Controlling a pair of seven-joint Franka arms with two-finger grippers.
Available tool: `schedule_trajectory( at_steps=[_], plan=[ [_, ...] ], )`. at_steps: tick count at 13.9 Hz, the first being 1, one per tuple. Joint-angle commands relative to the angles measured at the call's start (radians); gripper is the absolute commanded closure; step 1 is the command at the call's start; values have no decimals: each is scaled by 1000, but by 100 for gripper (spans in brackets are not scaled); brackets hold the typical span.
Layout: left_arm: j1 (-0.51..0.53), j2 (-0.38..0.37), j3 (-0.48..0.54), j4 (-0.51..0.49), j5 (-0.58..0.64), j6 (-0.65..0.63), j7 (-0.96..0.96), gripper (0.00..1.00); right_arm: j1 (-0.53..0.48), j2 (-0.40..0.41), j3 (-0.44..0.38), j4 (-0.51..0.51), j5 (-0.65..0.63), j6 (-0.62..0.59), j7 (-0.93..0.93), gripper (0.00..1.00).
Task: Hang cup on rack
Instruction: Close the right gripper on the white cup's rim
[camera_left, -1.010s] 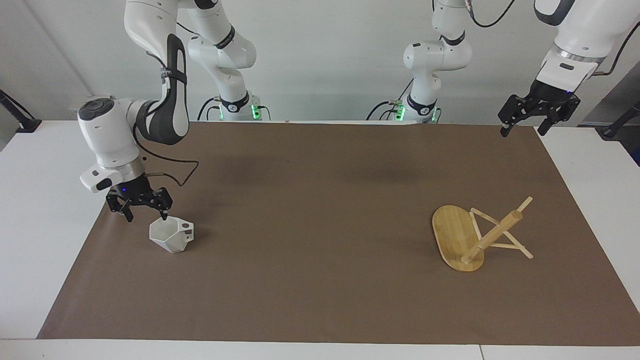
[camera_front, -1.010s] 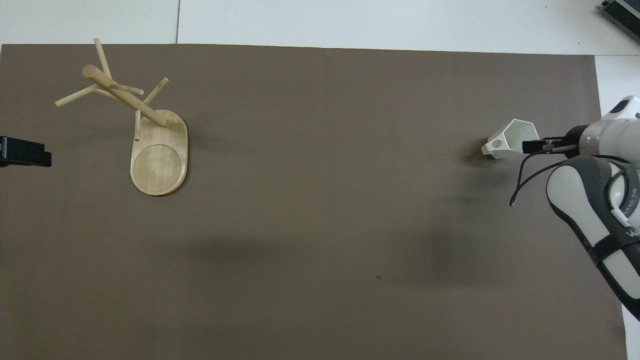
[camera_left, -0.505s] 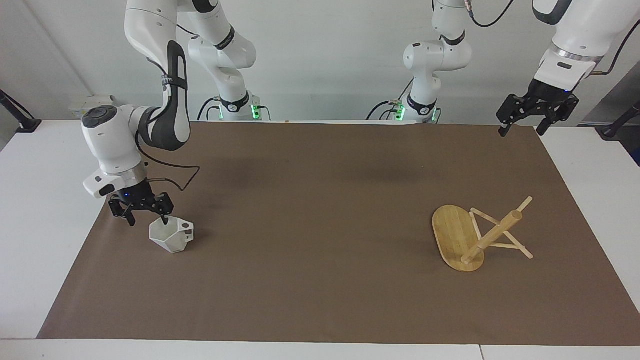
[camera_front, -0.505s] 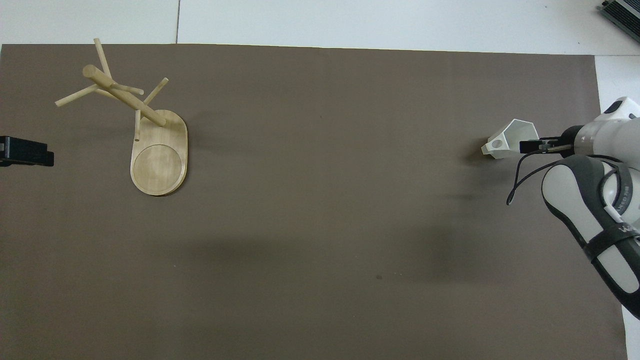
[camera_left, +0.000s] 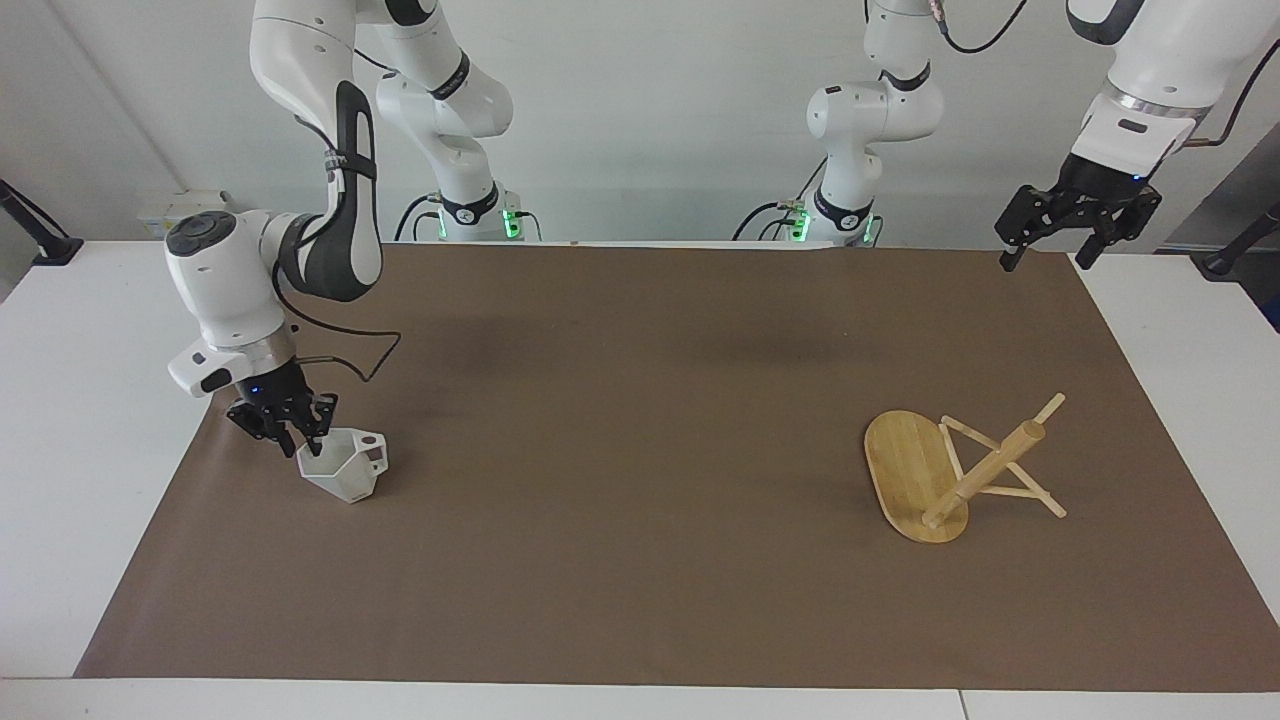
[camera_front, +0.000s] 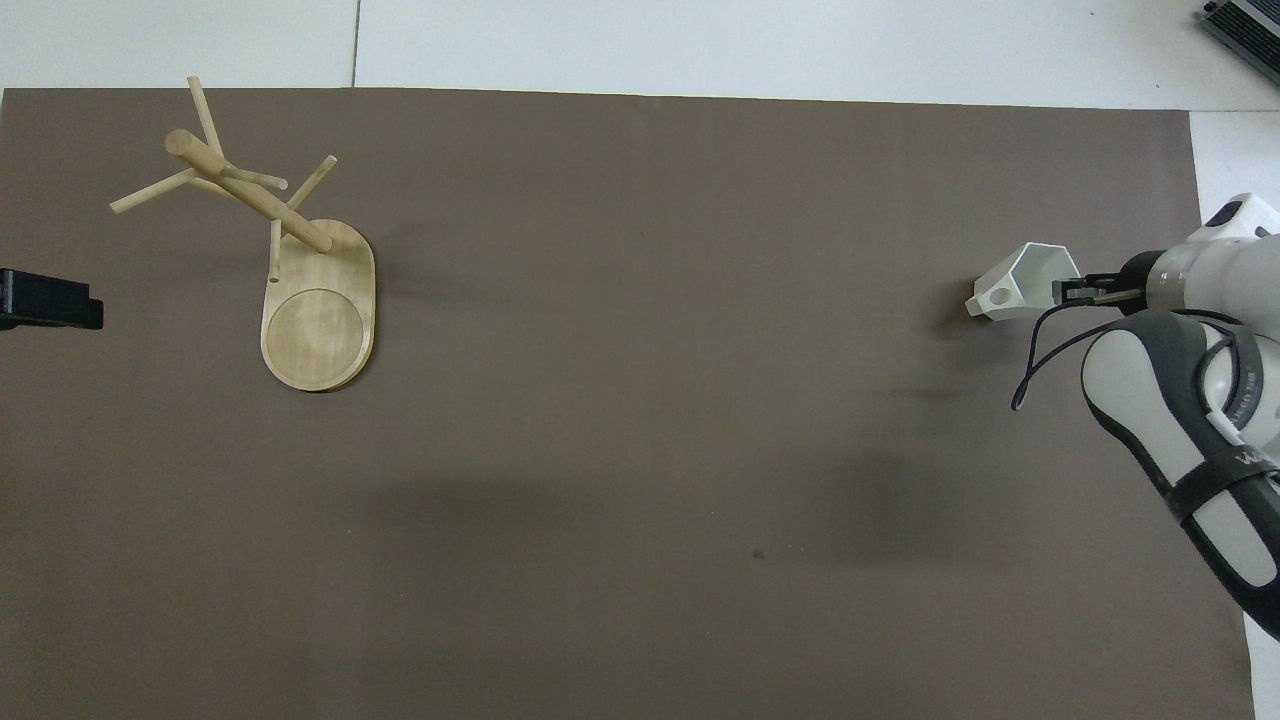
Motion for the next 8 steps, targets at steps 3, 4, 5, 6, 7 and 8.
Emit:
schedule_trajectory(
  at_steps=[3,4,5,6,7,8],
  plan=[
    [-10,-7,4,0,16,-3,-2,0,1,-8,6,-2,-18,-13,-18,100],
    [-10,-7,4,0,16,-3,-2,0,1,-8,6,-2,-18,-13,-10,100],
    [-10,-7,4,0,16,-4,-2,0,1,-8,6,-2,-18,-13,-6,100],
    [-10,-7,4,0,16,-4,-2,0,1,-8,6,-2,-18,-15,-4,100],
    [-12,-7,4,0,16,-4,-5,0,1,-8,8,0,-18,-21,-4,100],
    [-12,-7,4,0,16,-4,-5,0,1,-8,9,4,-18,-33,-3,100]
  ],
)
